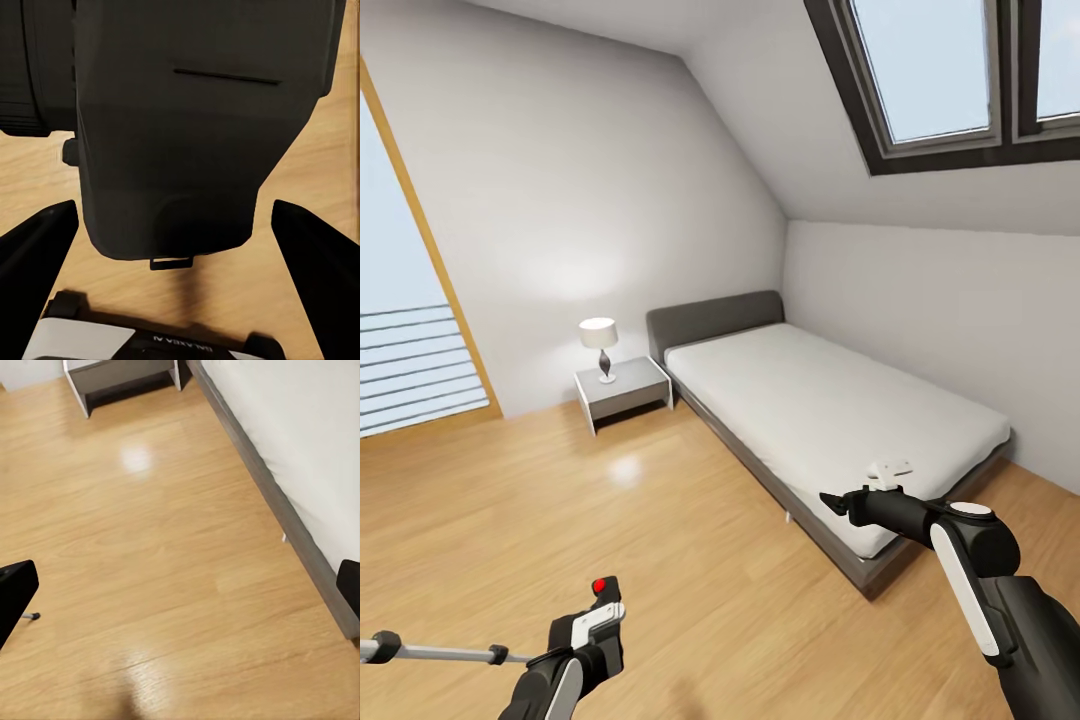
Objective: Attach the digital camera to the camera tripod in the bedroom.
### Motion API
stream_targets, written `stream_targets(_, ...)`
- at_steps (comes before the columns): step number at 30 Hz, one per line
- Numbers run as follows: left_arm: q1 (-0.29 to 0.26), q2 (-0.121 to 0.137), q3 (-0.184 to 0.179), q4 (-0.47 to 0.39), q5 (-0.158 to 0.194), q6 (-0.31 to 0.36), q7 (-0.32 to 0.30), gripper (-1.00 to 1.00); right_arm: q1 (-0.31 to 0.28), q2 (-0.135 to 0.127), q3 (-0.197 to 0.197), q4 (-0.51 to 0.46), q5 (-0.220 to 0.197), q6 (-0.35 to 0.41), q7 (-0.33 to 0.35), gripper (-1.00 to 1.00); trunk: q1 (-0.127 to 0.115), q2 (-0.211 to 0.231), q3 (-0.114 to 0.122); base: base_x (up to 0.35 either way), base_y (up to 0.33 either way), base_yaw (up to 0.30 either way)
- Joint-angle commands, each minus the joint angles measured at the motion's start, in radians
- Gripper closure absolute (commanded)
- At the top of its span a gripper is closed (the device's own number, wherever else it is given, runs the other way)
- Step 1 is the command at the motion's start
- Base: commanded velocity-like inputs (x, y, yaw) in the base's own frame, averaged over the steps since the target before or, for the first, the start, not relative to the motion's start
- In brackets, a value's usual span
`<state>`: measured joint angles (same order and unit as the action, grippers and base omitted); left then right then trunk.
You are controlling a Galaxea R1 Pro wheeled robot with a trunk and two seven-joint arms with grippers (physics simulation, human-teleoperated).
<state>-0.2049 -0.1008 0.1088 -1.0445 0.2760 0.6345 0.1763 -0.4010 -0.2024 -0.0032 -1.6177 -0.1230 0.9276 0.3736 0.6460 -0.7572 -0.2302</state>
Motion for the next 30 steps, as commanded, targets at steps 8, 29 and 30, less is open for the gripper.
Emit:
stream_targets(8, -0.001, -0.003, 0.001, -0.001, 0.01, -0.014, -0.007, 1.0, -0.001, 0.001, -0.001, -0.001, -0.009, 0.005, -0.002, -1.0, -0.031, 0.055, 0.024, 0.0, 0.0, 0.0)
stream_targets(29, -0.001, 0.0, 0.0, -0.001, 0.009, -0.045, -0.011, 1.0, -0.001, 0.0, 0.003, -0.001, -0.009, -0.001, -0.002, -1.0, -0.111, 0.202, 0.089, 0.0, 0.0, 0.0)
stream_targets(30, -0.001, 0.001, 0.001, -0.001, 0.009, -0.046, -0.011, 1.0, -0.001, 0.0, 0.003, -0.001, -0.009, -0.001, -0.002, -1.0, -0.115, 0.209, 0.093, 0.0, 0.0, 0.0)
